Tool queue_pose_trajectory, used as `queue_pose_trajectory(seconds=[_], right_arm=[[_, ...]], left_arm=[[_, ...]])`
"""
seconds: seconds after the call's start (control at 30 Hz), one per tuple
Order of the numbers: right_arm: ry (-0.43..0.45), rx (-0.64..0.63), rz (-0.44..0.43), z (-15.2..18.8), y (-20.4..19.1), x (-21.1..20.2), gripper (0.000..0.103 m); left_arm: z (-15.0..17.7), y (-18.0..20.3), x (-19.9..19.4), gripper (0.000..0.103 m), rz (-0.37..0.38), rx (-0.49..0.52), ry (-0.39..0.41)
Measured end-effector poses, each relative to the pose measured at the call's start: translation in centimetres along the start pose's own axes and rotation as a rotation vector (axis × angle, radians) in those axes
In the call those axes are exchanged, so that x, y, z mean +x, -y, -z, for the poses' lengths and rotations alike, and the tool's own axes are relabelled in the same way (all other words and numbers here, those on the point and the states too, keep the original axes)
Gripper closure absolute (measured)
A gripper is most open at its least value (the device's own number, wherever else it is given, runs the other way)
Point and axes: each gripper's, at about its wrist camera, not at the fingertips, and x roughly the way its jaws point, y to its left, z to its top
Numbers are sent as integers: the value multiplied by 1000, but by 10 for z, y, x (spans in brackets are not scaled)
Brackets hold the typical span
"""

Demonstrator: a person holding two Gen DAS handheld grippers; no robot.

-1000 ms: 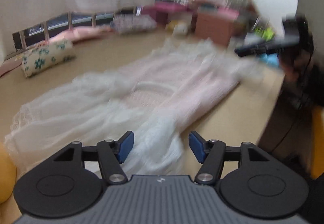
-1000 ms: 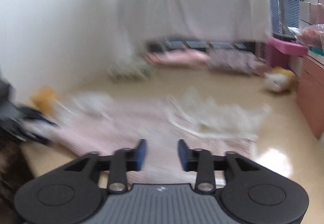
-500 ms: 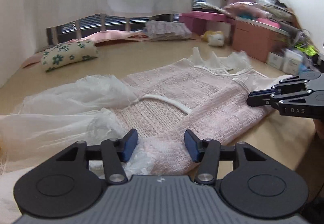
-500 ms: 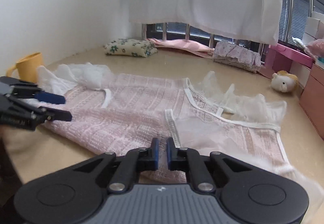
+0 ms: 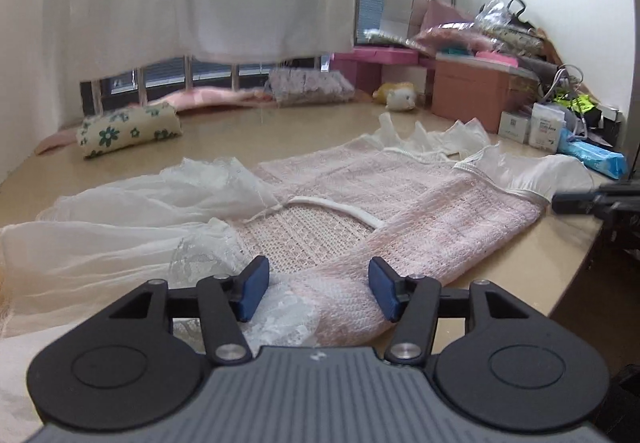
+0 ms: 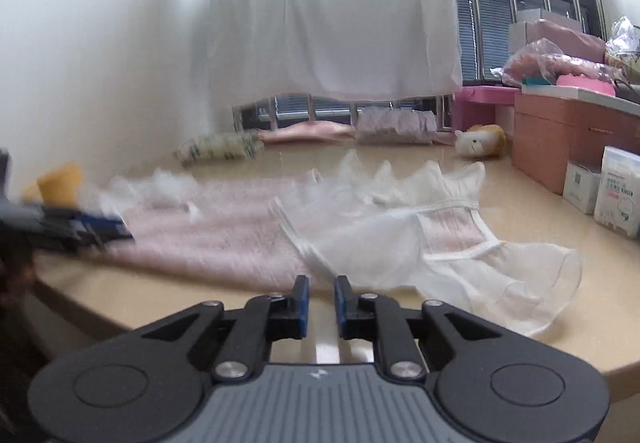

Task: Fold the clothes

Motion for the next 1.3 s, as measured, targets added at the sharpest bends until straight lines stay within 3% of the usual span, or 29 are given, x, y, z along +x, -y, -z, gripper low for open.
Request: queue_pose_trajectory(seconds=[0.1, 0.17, 0.27, 0.33, 0.43, 0.57, 0.63, 0.67, 0.7, 0.77, 0.83, 0.9, 0.97, 1.03, 1.1, 1.13, 1.2, 1.27, 1.3], right_arm=[[45, 8, -31, -11, -7, -1, 88], [24, 30, -53, -16, -16, 22, 89], [-14, 34, -66, -15, -29, 48, 90], [-33, 3, -45, -7, -37, 56, 88], [-3, -73, -12, 6, -48, 52, 89], [-21, -53, -25, -5, -49, 44, 88], [33, -70, -14, -8, -49, 39, 82], [24, -75, -5, -8, -49, 41, 74], [-33, -66, -14, -9, -47, 47, 75], [-31, -29, -56, -16, -40, 44, 78], [26, -14, -117, -36, -31, 32, 77], [32, -46, -151, -76, -19, 33, 65], [-74, -136, -171, -118, -3, 63, 59], [-192, -218, -215, -154, 16, 103, 56], [-293, -247, -282, -176, 29, 150, 56], [-340, -261, -311, -185, 34, 174, 57], [-405, -310, -336, -183, 35, 212, 59], [-458, -361, -328, -171, 29, 242, 64], [-497, -374, -340, -163, 26, 254, 71]], left_arm=[[-14, 6, -11, 46, 29, -56, 43], [-15, 18, -11, 46, -15, -19, 59], [-6, 28, -2, 46, -59, 20, 18], [2, 24, 0, 46, -51, 3, 18], [9, 18, 2, 46, -35, -17, 23], [2, 11, -7, 45, -22, -36, 33], [1, 9, -9, 44, -21, -29, 36], [3, 9, -5, 45, -51, -16, 8], [2, 7, -4, 45, -76, -32, -10], [-12, 1, -14, 45, -85, -133, -53], [-43, -13, -33, 45, -18, -216, -29], [-84, -31, -39, 43, -9, -235, -1], [-126, -50, -25, 32, -36, -195, -11], [-159, -74, 16, 18, -32, -125, -119], [-172, -95, 67, 19, -2, -112, -272], [-172, -98, 87, 19, -26, -88, -305], [-165, -98, 117, 21, -20, -4, -317], [-150, -94, 134, 31, 13, 51, -321], [-142, -93, 140, 31, 30, 67, -328]])
